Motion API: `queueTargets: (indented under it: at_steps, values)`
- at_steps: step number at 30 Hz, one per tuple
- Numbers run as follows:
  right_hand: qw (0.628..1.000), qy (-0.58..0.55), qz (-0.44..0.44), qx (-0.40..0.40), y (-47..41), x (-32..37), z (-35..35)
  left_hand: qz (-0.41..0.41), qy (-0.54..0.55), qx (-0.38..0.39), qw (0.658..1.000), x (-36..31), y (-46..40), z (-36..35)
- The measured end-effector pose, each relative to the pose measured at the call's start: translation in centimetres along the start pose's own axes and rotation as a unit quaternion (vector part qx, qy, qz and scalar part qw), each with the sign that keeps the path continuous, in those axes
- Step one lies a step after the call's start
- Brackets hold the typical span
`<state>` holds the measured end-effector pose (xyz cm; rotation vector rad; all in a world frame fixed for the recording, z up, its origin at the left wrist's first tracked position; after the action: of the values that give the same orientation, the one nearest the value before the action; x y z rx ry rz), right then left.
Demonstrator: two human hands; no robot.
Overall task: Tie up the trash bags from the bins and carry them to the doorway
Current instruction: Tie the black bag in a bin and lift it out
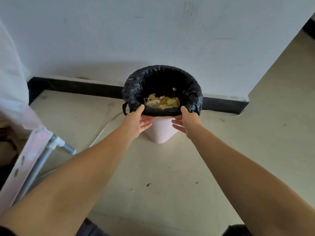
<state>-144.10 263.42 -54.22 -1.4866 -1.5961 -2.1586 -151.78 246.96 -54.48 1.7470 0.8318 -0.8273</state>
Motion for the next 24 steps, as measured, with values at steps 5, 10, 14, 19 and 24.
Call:
queueTargets:
  at_steps: [5,10,14,19,24]
  values:
    - [0.999,0.013,-0.037,-0.015,1.2,-0.5,1.1,0.061,-0.032,0.018,0.997,0.0,1.7,0.6]
    - [0.997,-0.009,-0.083,0.0,1.4,-1.7,3.4,0.086,0.073,0.039,0.993,1.5,2.0,1.9]
    - [0.99,-0.1,-0.093,0.033,1.6,-1.8,3.7,0.056,0.149,-0.02,0.987,1.0,1.8,2.3]
    - [0.976,-0.185,0.043,-0.105,1.5,-0.8,4.2,0.03,0.107,-0.089,0.99,0.4,2.4,3.6]
    - [0.96,-0.222,0.137,-0.106,2.8,1.4,4.2,-0.035,0.149,-0.125,0.98,-1.9,3.2,3.5]
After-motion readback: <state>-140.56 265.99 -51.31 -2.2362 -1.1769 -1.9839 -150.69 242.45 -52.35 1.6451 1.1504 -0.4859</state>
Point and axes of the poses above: each hand's wrist, its own y-axis away from the middle knuckle, its own z-axis out of the back of the hand, x = y × z, the point moved 3 cm from there along -y, towards the middle knuckle, and after that the axes turned 8 degrees about -z, right-handed, at the moved point
